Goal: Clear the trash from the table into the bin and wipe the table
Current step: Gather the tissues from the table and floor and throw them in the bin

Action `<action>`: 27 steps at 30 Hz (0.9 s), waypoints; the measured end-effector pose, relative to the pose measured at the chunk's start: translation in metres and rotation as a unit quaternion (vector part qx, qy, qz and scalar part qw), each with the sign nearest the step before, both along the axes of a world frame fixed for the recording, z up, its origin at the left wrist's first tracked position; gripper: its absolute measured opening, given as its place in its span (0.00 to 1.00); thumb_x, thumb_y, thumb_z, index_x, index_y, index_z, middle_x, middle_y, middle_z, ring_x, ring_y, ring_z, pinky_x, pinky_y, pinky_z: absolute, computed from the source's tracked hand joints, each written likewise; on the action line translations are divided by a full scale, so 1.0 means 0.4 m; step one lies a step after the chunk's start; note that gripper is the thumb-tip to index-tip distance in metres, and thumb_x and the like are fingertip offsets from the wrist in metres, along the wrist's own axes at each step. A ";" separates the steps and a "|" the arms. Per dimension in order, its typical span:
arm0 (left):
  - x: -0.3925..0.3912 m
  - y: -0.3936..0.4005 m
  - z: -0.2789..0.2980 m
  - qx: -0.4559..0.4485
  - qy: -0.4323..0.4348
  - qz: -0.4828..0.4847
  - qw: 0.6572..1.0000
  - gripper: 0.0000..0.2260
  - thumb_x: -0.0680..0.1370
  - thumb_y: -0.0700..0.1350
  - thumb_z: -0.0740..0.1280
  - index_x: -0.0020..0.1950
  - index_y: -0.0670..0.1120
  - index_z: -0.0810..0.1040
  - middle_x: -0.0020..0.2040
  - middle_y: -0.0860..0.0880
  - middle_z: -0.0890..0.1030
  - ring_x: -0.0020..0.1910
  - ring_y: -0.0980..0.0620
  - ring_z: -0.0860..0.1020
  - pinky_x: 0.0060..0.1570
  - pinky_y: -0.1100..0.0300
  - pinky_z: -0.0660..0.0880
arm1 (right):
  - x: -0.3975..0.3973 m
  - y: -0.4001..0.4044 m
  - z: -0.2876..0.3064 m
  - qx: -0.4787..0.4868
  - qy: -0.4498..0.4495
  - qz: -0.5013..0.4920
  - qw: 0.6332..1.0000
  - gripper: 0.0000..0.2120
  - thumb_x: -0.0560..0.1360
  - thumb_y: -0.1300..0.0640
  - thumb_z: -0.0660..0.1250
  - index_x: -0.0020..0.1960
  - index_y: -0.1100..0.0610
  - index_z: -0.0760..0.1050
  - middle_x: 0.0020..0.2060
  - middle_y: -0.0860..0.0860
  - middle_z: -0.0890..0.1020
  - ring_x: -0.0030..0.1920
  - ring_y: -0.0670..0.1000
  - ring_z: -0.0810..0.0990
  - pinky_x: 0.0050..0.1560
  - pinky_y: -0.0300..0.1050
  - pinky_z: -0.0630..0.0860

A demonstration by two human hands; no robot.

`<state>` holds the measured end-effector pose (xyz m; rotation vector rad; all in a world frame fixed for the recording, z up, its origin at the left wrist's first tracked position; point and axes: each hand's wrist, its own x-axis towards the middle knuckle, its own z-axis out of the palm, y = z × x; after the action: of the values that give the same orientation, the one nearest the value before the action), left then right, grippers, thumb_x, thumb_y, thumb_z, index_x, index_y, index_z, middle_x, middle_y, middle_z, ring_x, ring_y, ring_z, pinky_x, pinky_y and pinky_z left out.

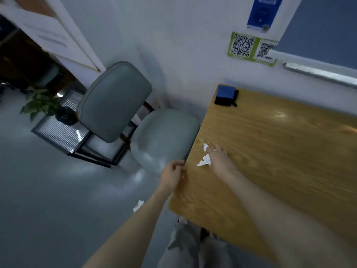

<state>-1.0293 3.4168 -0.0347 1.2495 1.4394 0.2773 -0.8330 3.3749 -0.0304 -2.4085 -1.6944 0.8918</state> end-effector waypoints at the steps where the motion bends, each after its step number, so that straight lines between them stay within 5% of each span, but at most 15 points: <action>1: -0.036 -0.013 0.000 0.004 0.004 0.012 1.000 0.14 0.80 0.33 0.55 0.57 0.41 0.79 0.43 0.47 0.81 0.33 0.53 0.76 0.36 0.66 0.75 | -0.026 -0.001 -0.004 0.004 0.001 0.006 1.000 0.27 0.76 0.68 0.63 0.73 0.55 0.66 0.68 0.57 0.66 0.65 0.60 0.68 0.62 0.51 0.73; 7: -0.249 -0.071 -0.015 -0.006 0.030 0.060 0.998 0.15 0.80 0.32 0.55 0.59 0.40 0.79 0.48 0.44 0.81 0.39 0.50 0.78 0.33 0.69 0.73 | -0.211 0.000 -0.009 0.018 0.030 0.058 0.998 0.23 0.77 0.66 0.61 0.71 0.54 0.69 0.62 0.55 0.70 0.60 0.58 0.71 0.61 0.49 0.70; 14: -0.478 -0.065 -0.089 -0.028 0.029 0.119 0.992 0.13 0.81 0.37 0.58 0.59 0.44 0.79 0.49 0.47 0.80 0.40 0.53 0.78 0.36 0.59 0.71 | -0.439 0.018 -0.008 0.021 0.021 0.143 0.989 0.15 0.75 0.67 0.62 0.60 0.55 0.72 0.56 0.53 0.70 0.55 0.57 0.69 0.52 0.54 0.75; 21: -0.661 -0.031 -0.189 -0.002 0.043 0.064 0.997 0.14 0.80 0.39 0.59 0.61 0.44 0.79 0.50 0.44 0.82 0.49 0.44 0.81 0.56 0.50 0.77 | -0.613 0.001 -0.091 -0.014 0.002 0.134 0.991 0.19 0.76 0.67 0.61 0.64 0.56 0.71 0.57 0.54 0.69 0.57 0.57 0.68 0.51 0.54 0.75; 23: -0.698 -0.031 -0.222 0.001 0.042 0.063 0.997 0.14 0.80 0.39 0.58 0.61 0.45 0.79 0.51 0.43 0.82 0.48 0.43 0.81 0.53 0.51 0.78 | -0.658 -0.013 -0.137 -0.039 -0.001 0.150 0.988 0.24 0.75 0.68 0.62 0.68 0.54 0.69 0.59 0.54 0.69 0.58 0.56 0.68 0.51 0.53 0.76; 27: -0.753 -0.042 -0.309 0.007 0.051 0.056 0.997 0.14 0.81 0.40 0.58 0.62 0.48 0.79 0.52 0.46 0.81 0.35 0.55 0.77 0.29 0.69 0.71 | -0.723 -0.029 -0.245 -0.056 0.035 0.140 0.988 0.27 0.76 0.66 0.61 0.72 0.51 0.67 0.59 0.53 0.69 0.60 0.56 0.69 0.55 0.50 0.75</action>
<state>-1.3305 3.4001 -0.1583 1.2102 1.6019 0.3035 -1.1221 3.3632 -0.1283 -2.2077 -2.0402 1.1184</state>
